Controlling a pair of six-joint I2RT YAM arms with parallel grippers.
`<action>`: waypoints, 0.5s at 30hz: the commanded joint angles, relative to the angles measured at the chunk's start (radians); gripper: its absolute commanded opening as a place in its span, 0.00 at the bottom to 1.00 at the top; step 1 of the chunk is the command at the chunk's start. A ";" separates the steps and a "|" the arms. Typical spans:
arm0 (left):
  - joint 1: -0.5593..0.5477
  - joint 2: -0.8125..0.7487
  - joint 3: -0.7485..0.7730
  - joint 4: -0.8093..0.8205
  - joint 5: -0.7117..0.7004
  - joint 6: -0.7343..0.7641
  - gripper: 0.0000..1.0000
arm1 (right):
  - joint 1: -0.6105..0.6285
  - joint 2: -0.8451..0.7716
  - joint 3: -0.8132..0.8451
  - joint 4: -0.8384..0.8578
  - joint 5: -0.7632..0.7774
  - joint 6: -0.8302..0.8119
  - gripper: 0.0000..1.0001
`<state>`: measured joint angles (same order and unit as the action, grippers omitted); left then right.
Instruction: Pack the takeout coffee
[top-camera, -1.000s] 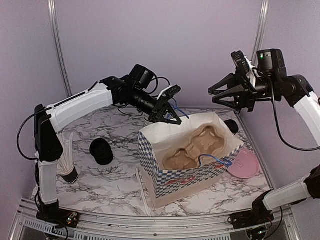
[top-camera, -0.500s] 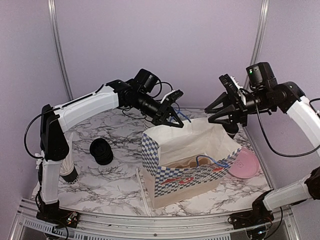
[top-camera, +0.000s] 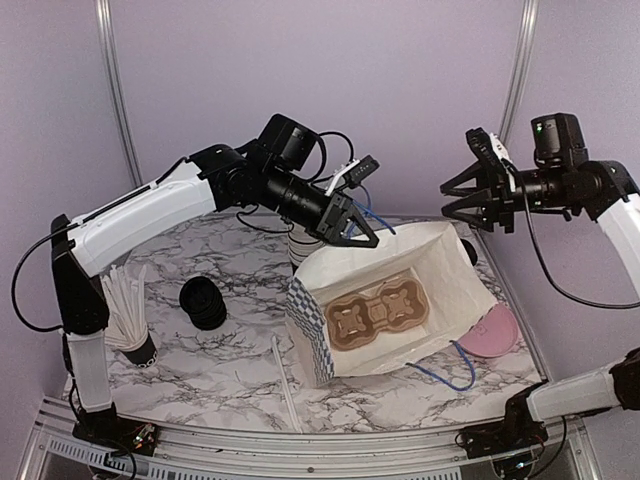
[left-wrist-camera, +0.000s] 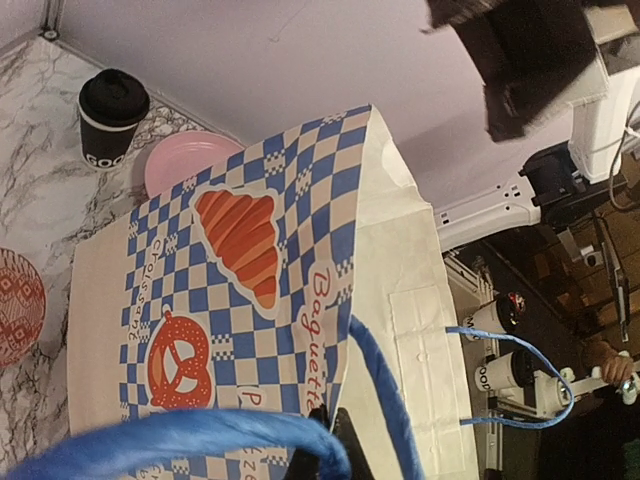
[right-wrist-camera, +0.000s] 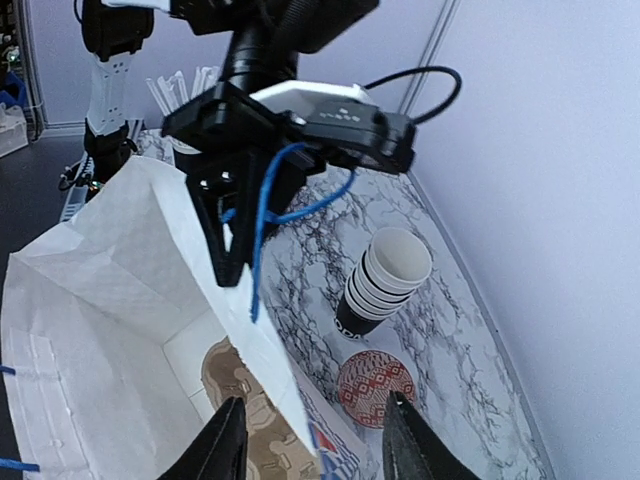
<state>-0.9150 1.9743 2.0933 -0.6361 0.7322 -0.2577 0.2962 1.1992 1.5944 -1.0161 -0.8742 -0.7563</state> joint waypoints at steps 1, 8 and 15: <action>-0.105 -0.093 -0.058 -0.035 -0.169 0.133 0.00 | -0.043 -0.011 0.029 0.107 0.153 0.103 0.48; -0.314 -0.184 -0.198 -0.036 -0.427 0.233 0.00 | -0.076 -0.017 -0.080 0.285 0.420 0.198 0.52; -0.515 -0.194 -0.228 -0.040 -0.595 0.239 0.00 | -0.080 -0.034 -0.138 0.299 0.419 0.212 0.53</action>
<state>-1.3514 1.8133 1.8698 -0.6544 0.2718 -0.0456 0.2256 1.1908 1.4654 -0.7692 -0.4984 -0.5804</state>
